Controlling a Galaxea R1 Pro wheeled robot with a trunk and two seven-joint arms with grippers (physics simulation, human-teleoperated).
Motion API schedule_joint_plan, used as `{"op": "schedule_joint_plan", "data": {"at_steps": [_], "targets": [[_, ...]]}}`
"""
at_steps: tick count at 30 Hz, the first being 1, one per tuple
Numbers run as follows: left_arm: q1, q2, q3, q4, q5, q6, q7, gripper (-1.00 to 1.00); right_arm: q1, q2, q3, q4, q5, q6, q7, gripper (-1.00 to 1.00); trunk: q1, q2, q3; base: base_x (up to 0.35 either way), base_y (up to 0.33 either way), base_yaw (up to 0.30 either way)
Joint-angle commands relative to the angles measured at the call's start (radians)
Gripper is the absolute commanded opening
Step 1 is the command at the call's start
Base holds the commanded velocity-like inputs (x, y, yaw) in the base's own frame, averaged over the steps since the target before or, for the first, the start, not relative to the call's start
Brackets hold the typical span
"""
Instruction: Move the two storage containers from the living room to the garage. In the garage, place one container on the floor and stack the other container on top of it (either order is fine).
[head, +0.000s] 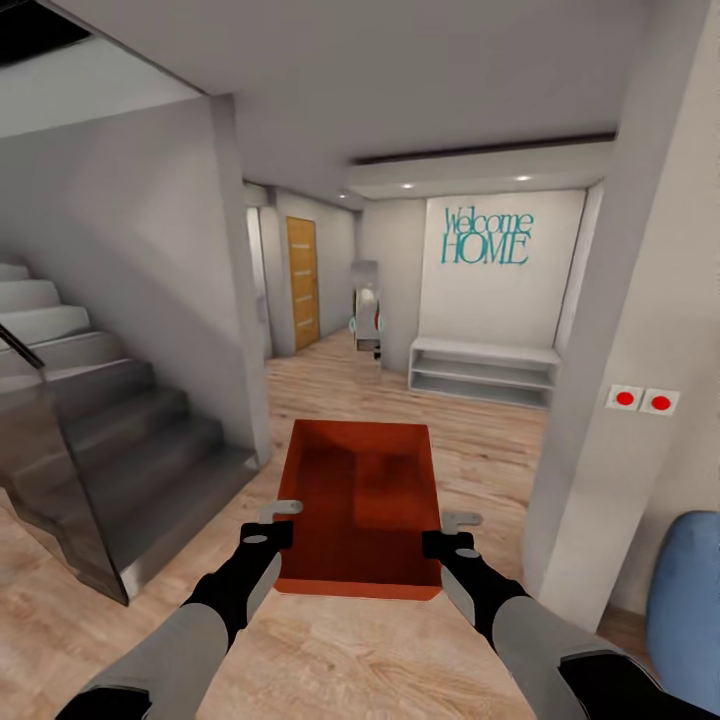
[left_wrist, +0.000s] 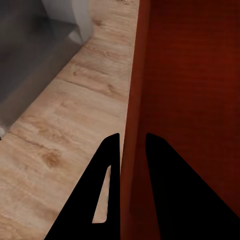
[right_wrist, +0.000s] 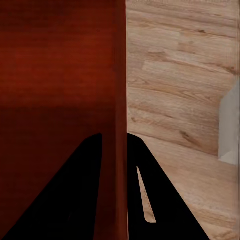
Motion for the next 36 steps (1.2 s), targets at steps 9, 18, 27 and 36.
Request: {"op": "schedule_joint_plan", "data": {"at_steps": [9,18,27,36], "targets": [[0.001,0.006,-0.005,-0.002,-0.007,0.01,0.018,-1.0,-0.001,-0.021,-0.002,-0.002,0.007,-0.003,-0.005,-1.0,0.001,-0.001,0.0,0.324,0.0,-0.198],[0.001,0.006,-0.005,-0.002,-0.007,0.01,0.018,-1.0,-0.001,-0.021,-0.002,-0.002,0.007,-0.003,-0.007,-1.0,0.001,-0.001,0.0,0.324,0.0,-0.013],[0.001,0.006,-0.005,-0.002,-0.007,0.011,0.018,-1.0,-0.001,-0.021,-0.002,-0.002,0.007,-0.003,-0.007,-1.0,0.001,-0.001,0.0,0.324,0.0,0.0],[0.001,0.006,-0.005,-0.002,-0.007,0.011,0.018,-1.0,-0.001,-0.021,-0.001,-0.002,0.007,-0.003,-0.007,-1.0,0.001,-0.001,0.0,0.324,0.0,0.0]]}}
